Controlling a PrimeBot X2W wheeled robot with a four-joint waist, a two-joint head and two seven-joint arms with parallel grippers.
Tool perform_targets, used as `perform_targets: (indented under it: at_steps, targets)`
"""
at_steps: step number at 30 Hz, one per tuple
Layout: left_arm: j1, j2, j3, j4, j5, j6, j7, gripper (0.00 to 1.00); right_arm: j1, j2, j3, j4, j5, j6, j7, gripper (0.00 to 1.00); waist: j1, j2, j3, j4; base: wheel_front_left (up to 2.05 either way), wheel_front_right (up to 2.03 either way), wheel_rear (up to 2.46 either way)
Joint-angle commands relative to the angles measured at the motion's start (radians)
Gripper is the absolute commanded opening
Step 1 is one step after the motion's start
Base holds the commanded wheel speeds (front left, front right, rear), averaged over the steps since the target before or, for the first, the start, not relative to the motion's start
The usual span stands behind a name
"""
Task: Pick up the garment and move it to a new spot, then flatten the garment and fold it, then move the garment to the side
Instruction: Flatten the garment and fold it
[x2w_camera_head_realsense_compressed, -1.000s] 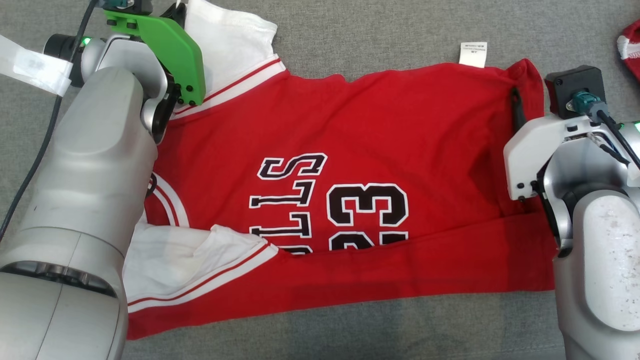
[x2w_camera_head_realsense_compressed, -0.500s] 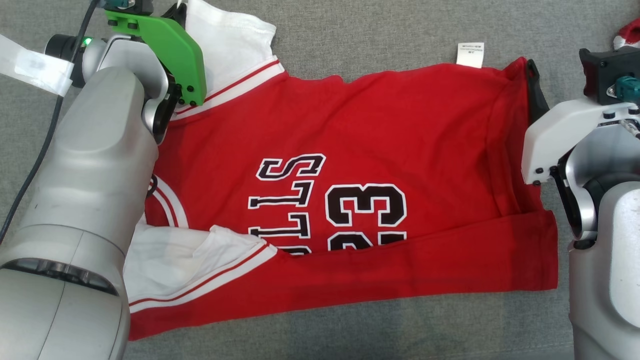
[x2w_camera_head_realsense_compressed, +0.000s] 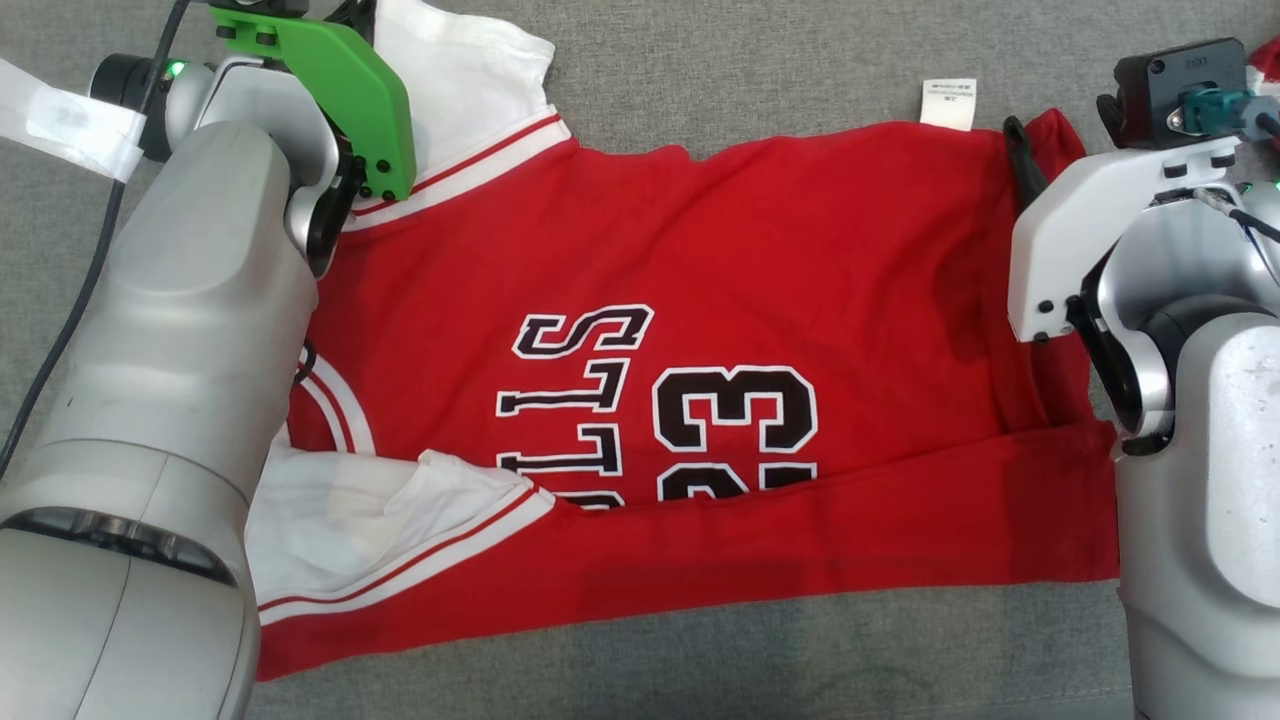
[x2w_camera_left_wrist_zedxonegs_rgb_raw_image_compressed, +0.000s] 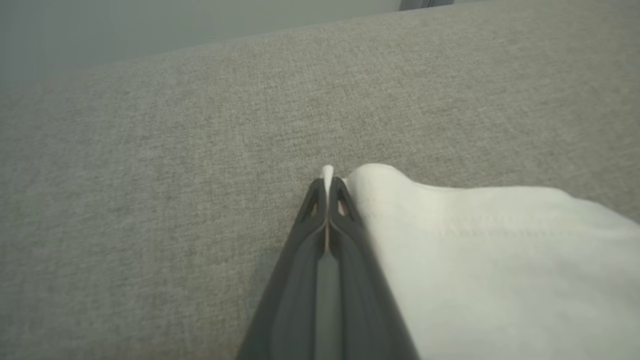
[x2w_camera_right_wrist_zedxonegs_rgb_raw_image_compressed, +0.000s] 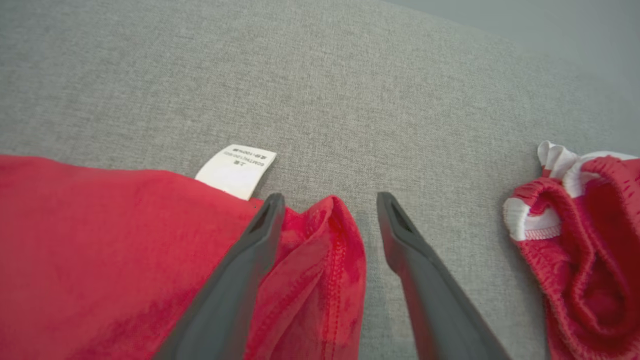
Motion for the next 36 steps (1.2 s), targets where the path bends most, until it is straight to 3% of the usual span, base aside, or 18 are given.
perform_targets:
  at_steps: [1, 2, 5, 8, 11, 15, 16, 18, 19, 27, 36]
  targets:
    - [0.012, -0.012, -0.011, 0.013, -0.003, -0.006, 0.01, 0.0, -0.014, -0.001, -0.009, 0.003, 0.01, -0.001, 0.009, 0.71, 0.0, -0.0001, 0.001, 0.0, 0.0, 0.0, 0.0]
    - [0.012, -0.011, -0.014, 0.013, -0.005, -0.006, 0.011, 0.0, -0.016, -0.001, -0.013, 0.008, 0.016, -0.001, 0.021, 0.47, 0.0, -0.0001, 0.002, 0.0, 0.0, 0.0, 0.0]
    - [0.011, -0.01, -0.021, 0.014, -0.01, -0.006, 0.014, 0.0, -0.017, -0.001, -0.021, 0.011, 0.039, -0.001, 0.051, 0.47, 0.0, -0.0001, 0.002, 0.0, 0.0, 0.0, 0.0]
    - [0.004, -0.007, -0.027, 0.013, -0.017, -0.006, 0.015, 0.0, -0.017, -0.001, -0.025, 0.008, 0.051, -0.001, 0.064, 0.37, 0.0, -0.0001, 0.005, -0.001, 0.0, 0.0, 0.0]
    - [0.001, -0.004, -0.033, 0.014, -0.022, -0.006, 0.013, 0.0, -0.018, -0.001, -0.027, 0.011, 0.055, -0.001, 0.074, 0.39, 0.0, -0.0001, 0.007, 0.0, 0.0, 0.0, 0.0]
    - [0.001, -0.003, -0.041, 0.017, -0.028, -0.006, 0.012, 0.0, -0.03, -0.001, -0.02, 0.015, 0.066, -0.001, 0.109, 0.51, 0.0, -0.0001, 0.009, 0.002, 0.0, 0.0, 0.0]
    - [0.002, -0.003, -0.043, 0.019, -0.029, -0.006, 0.012, 0.0, -0.034, -0.001, -0.02, 0.014, 0.074, -0.001, 0.125, 0.7, 0.0, -0.0001, 0.008, 0.002, 0.0, 0.0, 0.0]
    - [0.006, -0.001, -0.047, 0.021, -0.033, -0.006, 0.011, 0.0, -0.043, -0.001, -0.016, 0.009, 0.096, -0.001, 0.17, 0.97, 0.0, -0.0001, 0.007, 0.002, 0.0, 0.0, 0.0]
    - [0.008, 0.0, -0.049, 0.022, -0.035, -0.006, 0.012, 0.0, -0.05, -0.001, -0.017, 0.003, 0.113, -0.001, 0.195, 1.0, 0.0, -0.0001, 0.006, 0.001, 0.0, 0.0, 0.0]
    - [-0.005, 0.003, -0.064, 0.022, -0.048, -0.006, 0.018, 0.0, -0.142, -0.009, -0.039, -0.019, 0.168, -0.001, 0.412, 1.0, 0.0, -0.0001, 0.011, -0.003, 0.0, 0.0, 0.0]
    - [-0.011, 0.003, -0.08, 0.021, -0.058, -0.006, 0.023, 0.0, -0.162, -0.013, -0.049, -0.008, 0.176, -0.001, 0.467, 1.0, 0.0, -0.0001, 0.024, -0.003, 0.0, 0.0, 0.0]
